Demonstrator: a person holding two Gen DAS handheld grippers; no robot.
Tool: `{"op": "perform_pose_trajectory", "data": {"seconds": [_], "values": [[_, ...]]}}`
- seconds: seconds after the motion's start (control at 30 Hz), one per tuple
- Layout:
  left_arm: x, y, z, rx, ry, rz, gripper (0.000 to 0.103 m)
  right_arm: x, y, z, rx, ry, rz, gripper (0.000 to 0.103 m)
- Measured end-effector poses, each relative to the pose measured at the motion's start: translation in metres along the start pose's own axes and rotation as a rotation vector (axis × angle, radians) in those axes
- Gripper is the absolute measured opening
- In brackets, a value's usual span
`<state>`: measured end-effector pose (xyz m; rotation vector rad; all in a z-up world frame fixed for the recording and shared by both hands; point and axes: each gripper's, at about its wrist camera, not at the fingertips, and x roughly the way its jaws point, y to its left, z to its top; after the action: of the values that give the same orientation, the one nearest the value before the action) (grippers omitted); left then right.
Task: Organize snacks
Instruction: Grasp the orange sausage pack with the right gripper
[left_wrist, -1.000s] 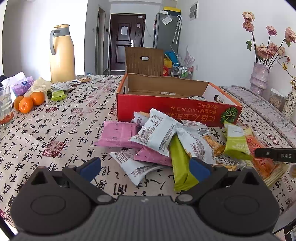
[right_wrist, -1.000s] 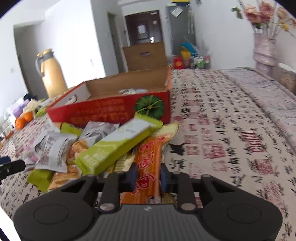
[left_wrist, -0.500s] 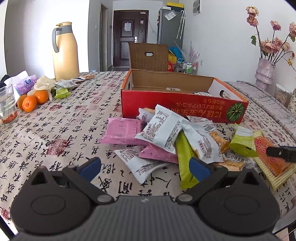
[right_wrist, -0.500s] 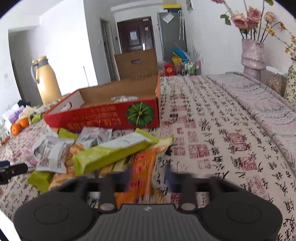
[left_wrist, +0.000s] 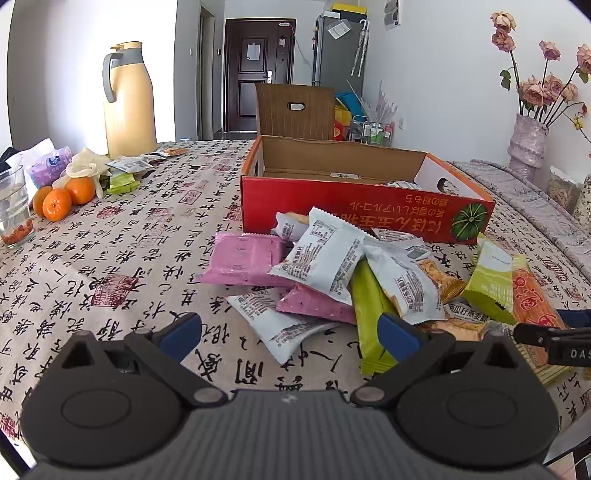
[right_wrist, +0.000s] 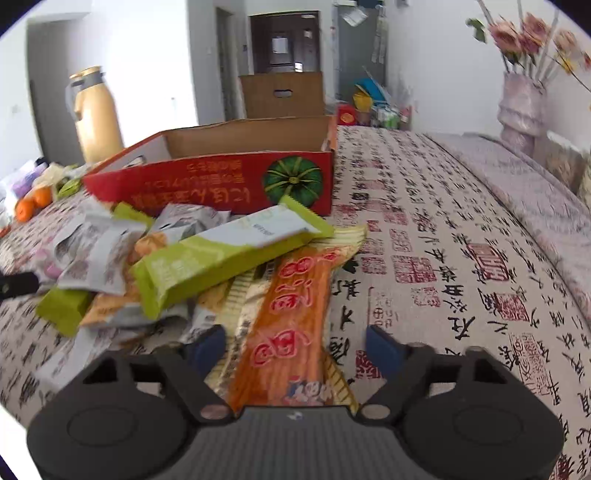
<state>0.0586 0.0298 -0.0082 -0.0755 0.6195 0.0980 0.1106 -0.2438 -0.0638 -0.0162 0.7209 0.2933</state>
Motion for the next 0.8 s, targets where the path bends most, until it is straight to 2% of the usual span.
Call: {"op": "perform_pose_trajectory", "data": {"seconds": [0.03,0.13,0.2,0.4,0.43,0.57,0.67,0.7,0.73,0.8], "values": [[0.0,0.0,0.0,-0.001,0.001,-0.001,0.103,-0.003,0.0,-0.001,-0.013,-0.001,0.005,0.058],[0.001,0.0,0.0,-0.001,0.001,-0.003,0.103,-0.01,-0.001,-0.004,-0.03,-0.008,0.0,0.041],[0.001,0.0,0.0,0.001,0.002,-0.004,0.103,-0.016,-0.004,-0.005,-0.017,-0.02,0.0,0.035],[0.002,-0.002,0.001,0.001,0.009,-0.009,0.103,-0.029,-0.017,-0.005,0.052,-0.078,-0.023,0.02],[0.002,-0.002,0.002,0.0,0.01,-0.009,0.103,-0.031,-0.02,-0.005,0.062,-0.092,-0.029,0.015],[0.004,-0.002,0.003,-0.006,0.012,-0.01,0.103,-0.033,-0.025,-0.003,0.07,-0.092,-0.041,0.013],[0.005,-0.002,0.004,-0.007,0.014,-0.01,0.103,-0.031,-0.028,-0.003,0.088,-0.078,-0.043,0.022],[0.005,-0.002,0.004,-0.008,0.015,-0.009,0.103,-0.03,-0.027,-0.002,0.09,-0.071,-0.036,0.038],[0.006,-0.002,0.004,-0.009,0.015,-0.009,0.103,-0.029,-0.025,-0.002,0.09,-0.068,-0.035,0.062],[0.005,-0.002,0.004,-0.008,0.015,-0.01,0.103,-0.025,-0.017,-0.002,0.067,-0.059,-0.04,0.085]]}}
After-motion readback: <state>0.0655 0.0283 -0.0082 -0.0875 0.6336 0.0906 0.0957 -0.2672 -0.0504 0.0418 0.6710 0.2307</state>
